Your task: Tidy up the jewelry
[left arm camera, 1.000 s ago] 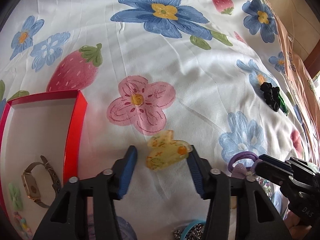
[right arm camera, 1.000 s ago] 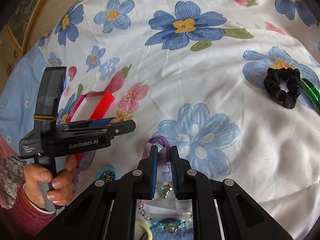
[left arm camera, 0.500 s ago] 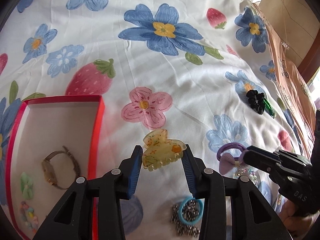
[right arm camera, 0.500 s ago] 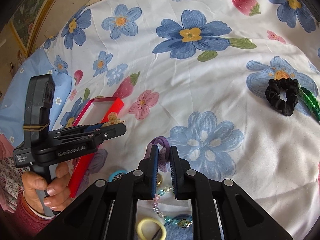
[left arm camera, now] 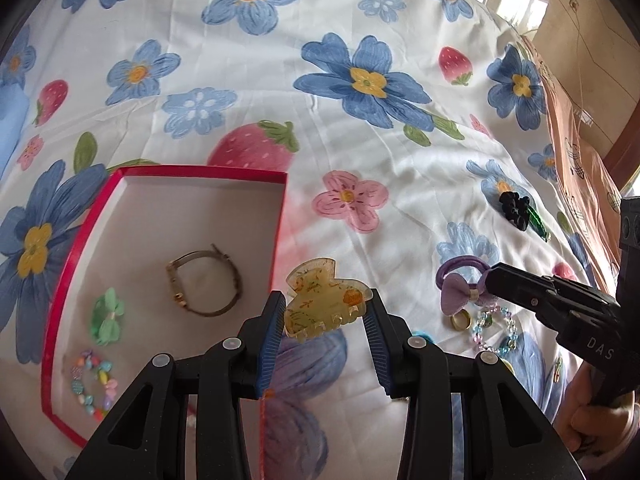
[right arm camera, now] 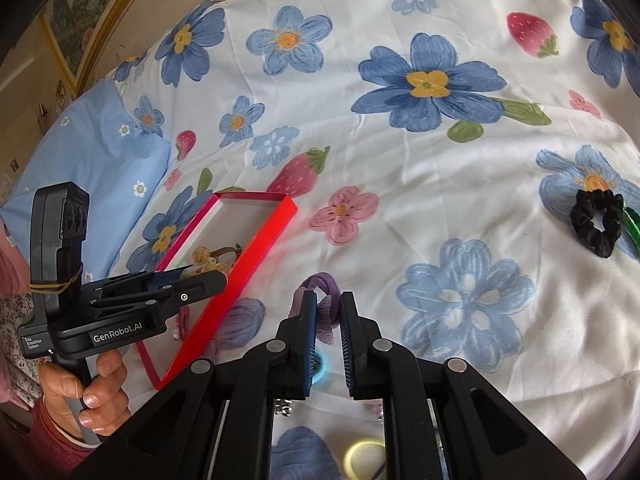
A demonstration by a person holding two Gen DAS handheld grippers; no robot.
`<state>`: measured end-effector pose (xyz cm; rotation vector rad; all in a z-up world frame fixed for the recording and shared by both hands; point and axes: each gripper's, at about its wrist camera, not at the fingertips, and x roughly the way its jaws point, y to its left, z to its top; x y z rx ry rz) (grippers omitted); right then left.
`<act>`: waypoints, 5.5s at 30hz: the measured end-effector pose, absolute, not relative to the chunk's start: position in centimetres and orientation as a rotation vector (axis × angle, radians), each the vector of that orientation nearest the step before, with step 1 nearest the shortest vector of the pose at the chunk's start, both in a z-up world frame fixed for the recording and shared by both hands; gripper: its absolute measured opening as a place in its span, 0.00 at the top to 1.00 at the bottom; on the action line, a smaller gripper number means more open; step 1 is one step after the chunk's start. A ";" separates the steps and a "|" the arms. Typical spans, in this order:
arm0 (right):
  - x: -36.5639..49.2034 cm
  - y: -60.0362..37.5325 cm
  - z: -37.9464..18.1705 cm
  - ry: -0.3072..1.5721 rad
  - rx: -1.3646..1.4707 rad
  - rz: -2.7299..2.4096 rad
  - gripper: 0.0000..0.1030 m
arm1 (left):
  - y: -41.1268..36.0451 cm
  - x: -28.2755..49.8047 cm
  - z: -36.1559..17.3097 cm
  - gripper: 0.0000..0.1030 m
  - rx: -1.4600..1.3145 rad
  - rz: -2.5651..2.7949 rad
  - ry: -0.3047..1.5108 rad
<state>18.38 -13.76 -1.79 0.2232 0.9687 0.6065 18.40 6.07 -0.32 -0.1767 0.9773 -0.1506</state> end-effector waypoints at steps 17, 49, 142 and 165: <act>17.4 -7.4 -0.3 0.957 0.165 0.704 0.89 | 12.5 14.0 1.1 0.62 -0.244 -0.063 0.941; 17.7 2.6 -1.9 0.999 0.084 0.830 0.89 | 19.6 13.0 -1.8 0.62 -0.302 0.075 0.972; 12.8 -21.6 -1.1 0.947 0.301 0.461 0.51 | 5.6 9.9 2.2 0.36 -0.169 -0.078 0.947; 12.9 -22.7 -4.0 1.009 0.260 0.428 0.51 | 0.4 12.7 -2.1 0.36 -0.109 -0.174 1.050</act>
